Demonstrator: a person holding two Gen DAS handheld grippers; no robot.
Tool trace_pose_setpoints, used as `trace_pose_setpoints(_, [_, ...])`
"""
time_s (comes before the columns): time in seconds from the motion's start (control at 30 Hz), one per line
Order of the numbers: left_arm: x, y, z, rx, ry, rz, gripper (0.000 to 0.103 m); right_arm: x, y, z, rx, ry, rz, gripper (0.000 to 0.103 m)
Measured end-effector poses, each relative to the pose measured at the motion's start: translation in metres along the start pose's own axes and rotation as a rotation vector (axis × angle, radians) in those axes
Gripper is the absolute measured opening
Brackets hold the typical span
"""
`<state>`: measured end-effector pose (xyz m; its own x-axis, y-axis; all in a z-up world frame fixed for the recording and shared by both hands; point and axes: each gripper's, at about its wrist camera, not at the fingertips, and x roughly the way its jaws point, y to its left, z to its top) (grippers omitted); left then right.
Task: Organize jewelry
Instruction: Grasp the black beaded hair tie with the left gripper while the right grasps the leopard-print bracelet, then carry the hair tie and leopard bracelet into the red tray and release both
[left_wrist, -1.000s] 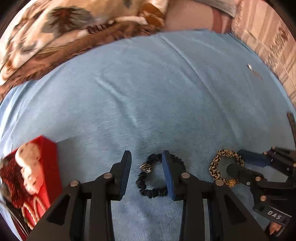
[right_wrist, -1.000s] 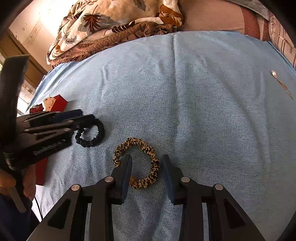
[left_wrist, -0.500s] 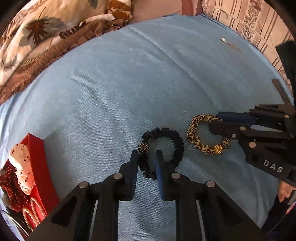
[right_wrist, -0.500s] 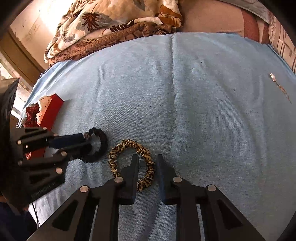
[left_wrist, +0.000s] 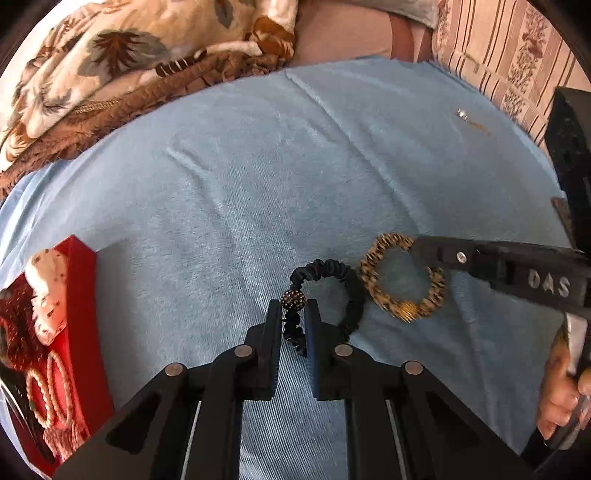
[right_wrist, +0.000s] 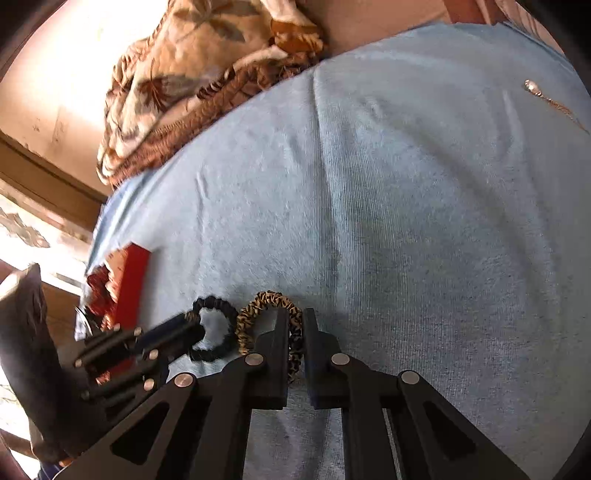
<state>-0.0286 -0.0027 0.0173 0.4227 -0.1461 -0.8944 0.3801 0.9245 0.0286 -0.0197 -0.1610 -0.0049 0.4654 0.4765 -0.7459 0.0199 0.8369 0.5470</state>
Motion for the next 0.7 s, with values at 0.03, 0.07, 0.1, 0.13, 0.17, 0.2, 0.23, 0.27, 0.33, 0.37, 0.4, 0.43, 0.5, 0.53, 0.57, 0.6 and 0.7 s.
trace_pose_setpoints(0.03, [-0.007, -0.001, -0.001, -0.001, -0.011, -0.003, 0.012, -0.004, 0.001, 0.001, 0.000, -0.015, 0.013, 0.008])
trace_pose_setpoints(0.07, [-0.014, -0.001, -0.003, -0.003, -0.023, -0.007, 0.012, -0.007, 0.003, 0.001, -0.002, -0.026, 0.023, 0.008])
trace_pose_setpoints(0.1, [-0.020, 0.000, -0.004, -0.006, -0.034, -0.012, 0.012, -0.011, 0.005, 0.002, -0.008, -0.041, 0.031, 0.008])
trace_pose_setpoints(0.13, [-0.030, 0.000, -0.007, -0.011, -0.051, -0.019, 0.012, -0.014, 0.006, 0.001, -0.013, -0.053, 0.035, 0.008])
trace_pose_setpoints(0.17, [-0.038, 0.000, -0.009, -0.018, -0.065, -0.022, 0.012, -0.017, 0.008, 0.002, -0.015, -0.063, 0.043, 0.008])
trace_pose_setpoints(0.2, [-0.046, 0.002, -0.012, -0.026, -0.077, -0.025, 0.012, -0.020, 0.009, 0.002, -0.015, -0.073, 0.053, 0.008])
trace_pose_setpoints(0.23, [-0.057, 0.003, -0.015, -0.041, -0.095, -0.033, 0.012, -0.022, 0.010, 0.002, -0.016, -0.080, 0.057, 0.008])
trace_pose_setpoints(0.27, [-0.064, 0.005, -0.018, -0.054, -0.106, -0.039, 0.012, -0.025, 0.011, 0.001, -0.018, -0.088, 0.061, 0.008])
trace_pose_setpoints(0.33, [-0.080, 0.011, -0.026, -0.087, -0.134, -0.049, 0.012, -0.029, 0.013, -0.001, -0.024, -0.099, 0.063, 0.008])
trace_pose_setpoints(0.37, [-0.087, 0.014, -0.031, -0.106, -0.147, -0.052, 0.012, -0.031, 0.014, -0.003, -0.027, -0.104, 0.057, 0.008])
trace_pose_setpoints(0.4, [-0.092, 0.017, -0.034, -0.117, -0.153, -0.050, 0.012, -0.033, 0.015, -0.005, -0.030, -0.108, 0.052, 0.008])
trace_pose_setpoints(0.43, [-0.097, 0.021, -0.038, -0.134, -0.157, -0.046, 0.012, -0.035, 0.015, -0.007, -0.034, -0.112, 0.048, 0.008])
trace_pose_setpoints(0.5, [-0.108, 0.030, -0.044, -0.154, -0.163, -0.047, 0.012, -0.040, 0.019, -0.014, -0.060, -0.125, 0.022, 0.008])
trace_pose_setpoints(0.53, [-0.116, 0.036, -0.048, -0.158, -0.175, -0.036, 0.012, -0.042, 0.023, -0.018, -0.079, -0.135, 0.001, 0.008])
trace_pose_setpoints(0.57, [-0.122, 0.040, -0.051, -0.161, -0.186, -0.025, 0.012, -0.044, 0.025, -0.021, -0.092, -0.142, -0.012, 0.008])
trace_pose_setpoints(0.6, [-0.127, 0.045, -0.054, -0.167, -0.195, -0.016, 0.012, -0.047, 0.027, -0.025, -0.105, -0.152, -0.023, 0.008])
trace_pose_setpoints(0.7, [-0.147, 0.066, -0.065, -0.202, -0.231, 0.001, 0.012, -0.056, 0.034, -0.039, -0.139, -0.189, -0.067, 0.008])
